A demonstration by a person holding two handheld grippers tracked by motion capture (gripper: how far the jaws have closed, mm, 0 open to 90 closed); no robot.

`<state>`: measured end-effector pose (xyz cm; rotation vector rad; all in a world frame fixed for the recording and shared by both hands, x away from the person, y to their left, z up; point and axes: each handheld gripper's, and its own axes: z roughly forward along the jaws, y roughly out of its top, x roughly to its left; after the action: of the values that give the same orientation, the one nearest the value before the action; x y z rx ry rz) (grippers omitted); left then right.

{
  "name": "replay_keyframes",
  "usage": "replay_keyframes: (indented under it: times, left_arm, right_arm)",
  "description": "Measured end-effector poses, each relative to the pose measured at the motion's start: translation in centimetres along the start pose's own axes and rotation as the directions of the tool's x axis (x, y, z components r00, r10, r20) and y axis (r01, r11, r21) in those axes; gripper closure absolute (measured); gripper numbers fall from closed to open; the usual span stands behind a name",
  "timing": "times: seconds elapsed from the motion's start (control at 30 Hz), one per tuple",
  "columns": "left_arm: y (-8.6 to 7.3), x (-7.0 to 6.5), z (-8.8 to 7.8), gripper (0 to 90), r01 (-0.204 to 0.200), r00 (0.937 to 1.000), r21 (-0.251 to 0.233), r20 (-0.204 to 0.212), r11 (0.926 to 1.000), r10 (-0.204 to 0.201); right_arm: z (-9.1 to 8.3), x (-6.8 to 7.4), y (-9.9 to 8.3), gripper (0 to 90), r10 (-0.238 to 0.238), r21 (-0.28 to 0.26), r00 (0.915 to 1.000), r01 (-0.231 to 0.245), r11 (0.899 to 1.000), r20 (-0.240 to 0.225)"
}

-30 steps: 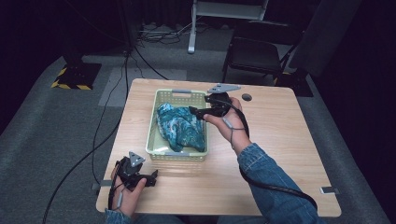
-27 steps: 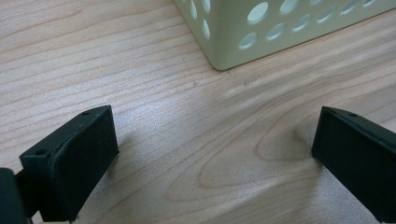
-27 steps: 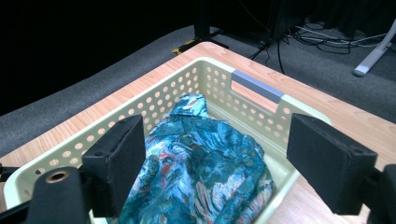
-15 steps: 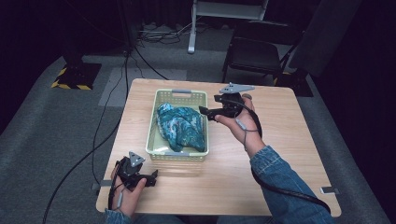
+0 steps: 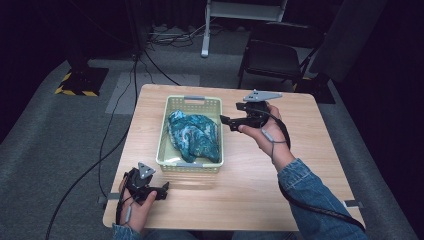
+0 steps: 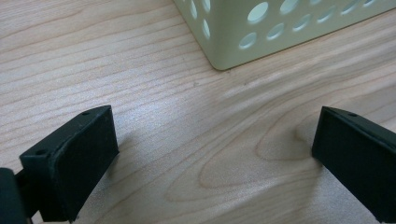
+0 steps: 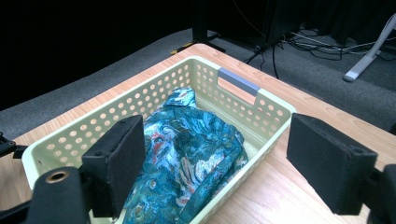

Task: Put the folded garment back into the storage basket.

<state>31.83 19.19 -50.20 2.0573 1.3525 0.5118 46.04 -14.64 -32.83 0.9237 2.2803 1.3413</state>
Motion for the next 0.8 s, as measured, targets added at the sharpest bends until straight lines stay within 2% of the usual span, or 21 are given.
replay_keyframes:
  times: [0.3,0.8]
  left_arm:
    - [0.0,0.0,0.0,0.2,0.0,1.0,0.0,0.0,1.0,0.0]
    - [0.0,0.0,0.0,0.2,0.0,1.0,0.0,0.0,1.0,0.0]
  right_arm:
    - [-1.2,-0.5,-0.8,19.6,0.001,-0.019,0.9998,-0.001,1.0,-0.022]
    - [-3.8,-2.4,-2.2,19.6,0.016,-0.036,0.9998,-0.017,0.999,-0.007]
